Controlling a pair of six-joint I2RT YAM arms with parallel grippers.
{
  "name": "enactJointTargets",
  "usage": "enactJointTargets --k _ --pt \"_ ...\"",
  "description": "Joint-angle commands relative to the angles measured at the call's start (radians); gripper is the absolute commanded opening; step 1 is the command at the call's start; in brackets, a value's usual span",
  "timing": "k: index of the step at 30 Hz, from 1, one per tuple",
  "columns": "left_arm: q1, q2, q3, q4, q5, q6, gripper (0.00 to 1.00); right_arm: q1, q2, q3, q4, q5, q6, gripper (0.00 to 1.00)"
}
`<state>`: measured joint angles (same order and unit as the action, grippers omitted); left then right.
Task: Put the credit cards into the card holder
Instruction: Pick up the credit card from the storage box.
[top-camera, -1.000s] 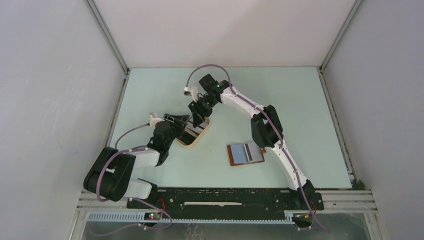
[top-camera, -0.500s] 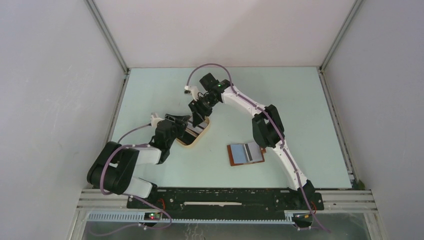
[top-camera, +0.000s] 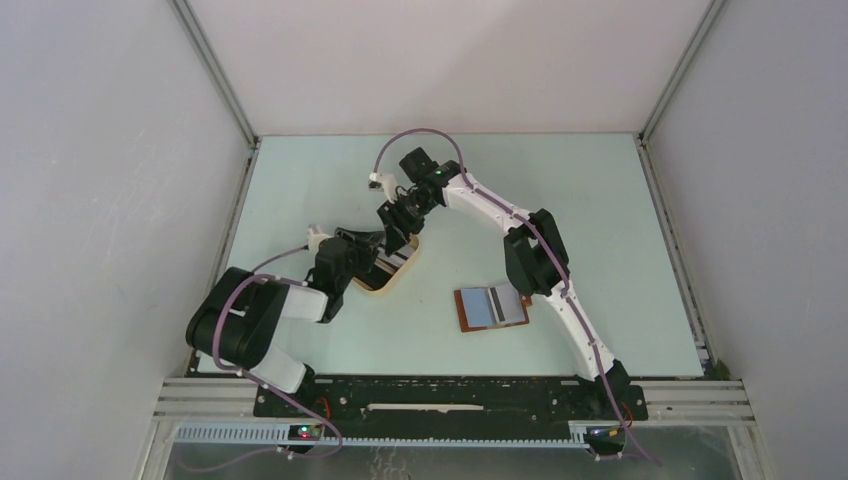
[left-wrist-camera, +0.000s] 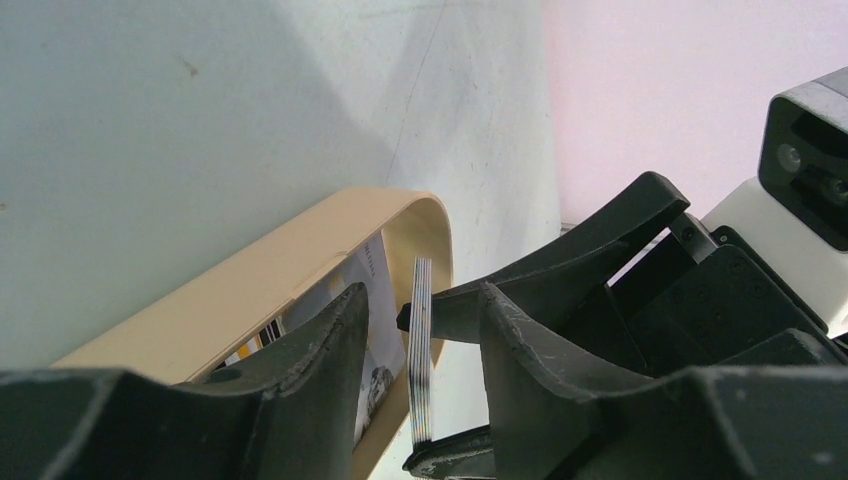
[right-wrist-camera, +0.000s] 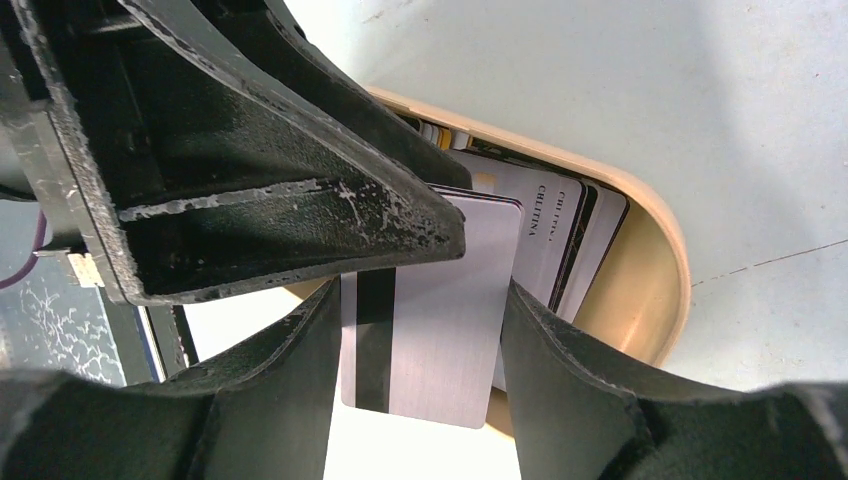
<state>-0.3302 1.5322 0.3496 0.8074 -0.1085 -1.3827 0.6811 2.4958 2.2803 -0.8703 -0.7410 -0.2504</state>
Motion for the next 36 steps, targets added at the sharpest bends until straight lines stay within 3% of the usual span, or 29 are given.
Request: enactJointTargets --k 1,26,36 --pt "0.005 0.026 0.055 0.057 0.023 -0.018 0.49 0.004 -0.066 0.002 0.028 -0.016 0.019 0.42" --pt "0.000 0.037 0.055 0.043 0.017 -0.004 0.40 -0.002 -0.046 0.002 0.042 0.037 0.047 0.70" --pt "0.000 0.028 0.058 0.027 0.009 0.010 0.39 -0.007 -0.073 0.005 0.024 0.024 0.027 0.76"
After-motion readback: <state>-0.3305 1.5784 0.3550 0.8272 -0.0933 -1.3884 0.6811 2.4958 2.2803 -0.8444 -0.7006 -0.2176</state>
